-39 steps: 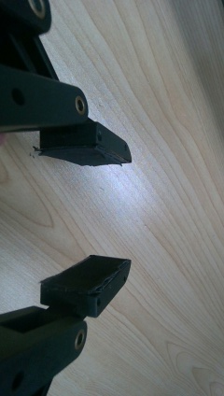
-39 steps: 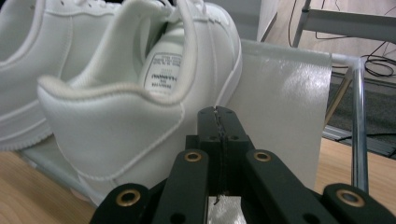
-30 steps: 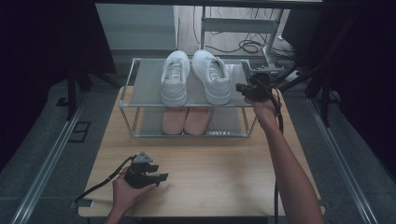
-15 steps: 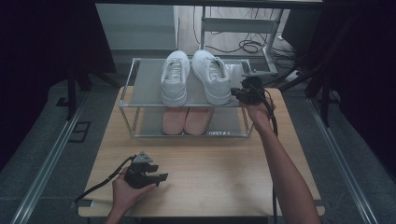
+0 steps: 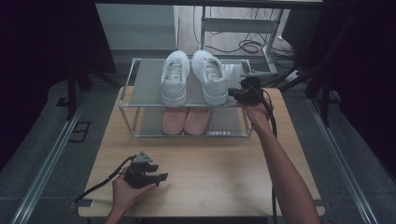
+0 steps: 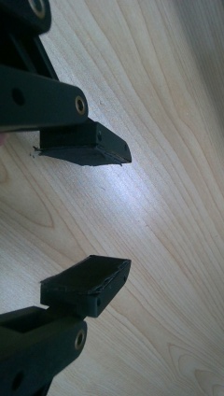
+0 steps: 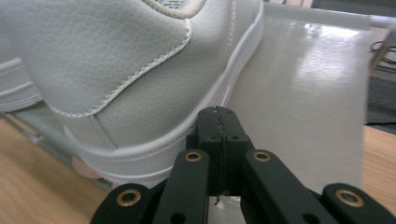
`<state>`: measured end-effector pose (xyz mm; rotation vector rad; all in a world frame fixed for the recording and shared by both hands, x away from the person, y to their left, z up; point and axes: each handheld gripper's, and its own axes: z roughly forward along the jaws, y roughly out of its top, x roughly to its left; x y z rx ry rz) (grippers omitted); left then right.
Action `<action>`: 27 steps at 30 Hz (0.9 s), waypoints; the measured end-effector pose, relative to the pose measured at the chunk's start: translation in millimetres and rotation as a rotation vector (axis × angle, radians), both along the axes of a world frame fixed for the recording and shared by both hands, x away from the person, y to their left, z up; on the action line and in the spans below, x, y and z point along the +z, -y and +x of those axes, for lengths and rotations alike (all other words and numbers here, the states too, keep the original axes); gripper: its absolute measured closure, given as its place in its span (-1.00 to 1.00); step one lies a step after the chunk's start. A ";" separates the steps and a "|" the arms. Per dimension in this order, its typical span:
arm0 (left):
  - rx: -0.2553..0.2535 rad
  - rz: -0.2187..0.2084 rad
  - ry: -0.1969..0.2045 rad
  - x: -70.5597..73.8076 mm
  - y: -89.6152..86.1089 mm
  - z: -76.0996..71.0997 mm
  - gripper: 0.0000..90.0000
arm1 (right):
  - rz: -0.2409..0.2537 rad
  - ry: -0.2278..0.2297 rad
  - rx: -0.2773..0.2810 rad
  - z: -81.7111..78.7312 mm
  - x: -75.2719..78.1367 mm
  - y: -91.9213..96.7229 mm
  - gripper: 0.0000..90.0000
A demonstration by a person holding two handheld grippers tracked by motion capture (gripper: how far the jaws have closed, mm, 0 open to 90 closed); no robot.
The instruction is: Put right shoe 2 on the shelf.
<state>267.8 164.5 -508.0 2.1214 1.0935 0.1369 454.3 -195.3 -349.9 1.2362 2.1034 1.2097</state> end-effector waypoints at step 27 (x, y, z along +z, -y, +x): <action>-0.003 -0.001 0.003 0.4 -0.9 0.2 -0.03 | 0.004 0.020 0.119 -15.4 -2.1 -43.7 0.99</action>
